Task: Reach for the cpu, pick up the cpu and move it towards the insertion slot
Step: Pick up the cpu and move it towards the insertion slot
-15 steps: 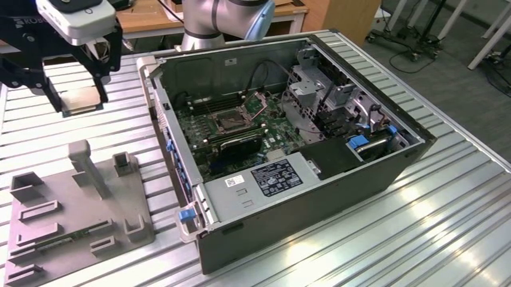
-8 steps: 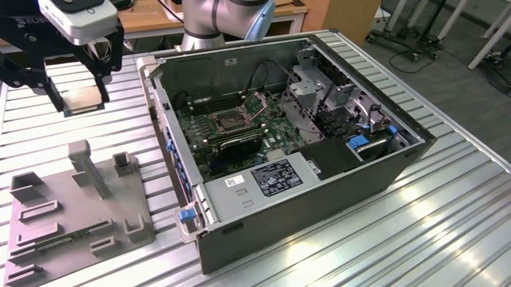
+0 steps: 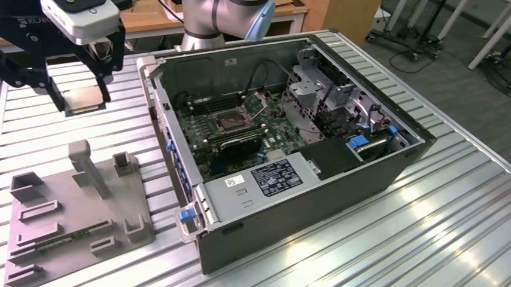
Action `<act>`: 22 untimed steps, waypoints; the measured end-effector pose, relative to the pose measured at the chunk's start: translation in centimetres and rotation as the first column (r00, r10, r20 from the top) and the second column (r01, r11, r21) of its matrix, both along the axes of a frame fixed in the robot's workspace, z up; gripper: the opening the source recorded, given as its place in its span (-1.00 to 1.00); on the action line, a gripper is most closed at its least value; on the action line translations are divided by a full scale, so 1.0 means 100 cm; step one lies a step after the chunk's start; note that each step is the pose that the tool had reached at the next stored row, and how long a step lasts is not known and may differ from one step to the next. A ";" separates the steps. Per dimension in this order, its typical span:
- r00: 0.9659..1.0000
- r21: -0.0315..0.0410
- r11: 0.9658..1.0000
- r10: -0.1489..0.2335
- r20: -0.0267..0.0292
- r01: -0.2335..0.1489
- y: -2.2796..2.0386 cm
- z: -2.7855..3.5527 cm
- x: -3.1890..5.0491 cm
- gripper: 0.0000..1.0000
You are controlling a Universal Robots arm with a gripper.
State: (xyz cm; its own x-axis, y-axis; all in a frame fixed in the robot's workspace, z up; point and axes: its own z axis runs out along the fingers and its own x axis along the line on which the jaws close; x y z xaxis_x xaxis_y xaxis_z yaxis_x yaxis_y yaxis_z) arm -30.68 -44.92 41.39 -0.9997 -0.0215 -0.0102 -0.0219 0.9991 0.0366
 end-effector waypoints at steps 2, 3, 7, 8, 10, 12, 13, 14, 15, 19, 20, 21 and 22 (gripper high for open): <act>1.000 0.000 1.000 0.000 0.000 0.000 0.0000 0.0000 0.0005 0.09; 1.000 0.000 1.000 0.000 0.000 0.000 0.0000 0.0000 0.0005 0.09; 1.000 0.000 1.000 0.000 0.000 0.000 0.0000 -0.0001 0.0013 0.09; 1.000 0.000 1.000 0.000 0.000 0.000 0.0000 0.0000 0.0015 0.09; 1.000 0.000 1.000 0.000 0.000 0.000 0.0000 0.0000 0.0019 0.09; 1.000 0.000 1.000 0.000 0.000 0.000 0.0000 0.0000 0.0022 0.09; 1.000 0.000 1.000 0.000 0.000 0.000 0.0000 0.0000 0.0025 0.09; 1.000 0.000 1.000 0.000 0.000 0.000 0.0000 0.0000 0.0027 0.09; 1.000 0.000 1.000 0.000 0.000 0.000 0.0000 0.0000 0.0031 0.09; 1.000 0.000 1.000 0.000 0.000 0.000 0.0000 0.0000 0.0046 0.09; 1.000 0.000 1.000 0.000 0.000 0.000 0.0000 0.0000 0.0048 0.09; 1.000 0.000 1.000 0.000 0.000 0.000 0.0000 0.0000 0.0050 0.09; 1.000 0.000 1.000 0.000 0.000 0.000 0.0000 0.0000 0.0050 0.09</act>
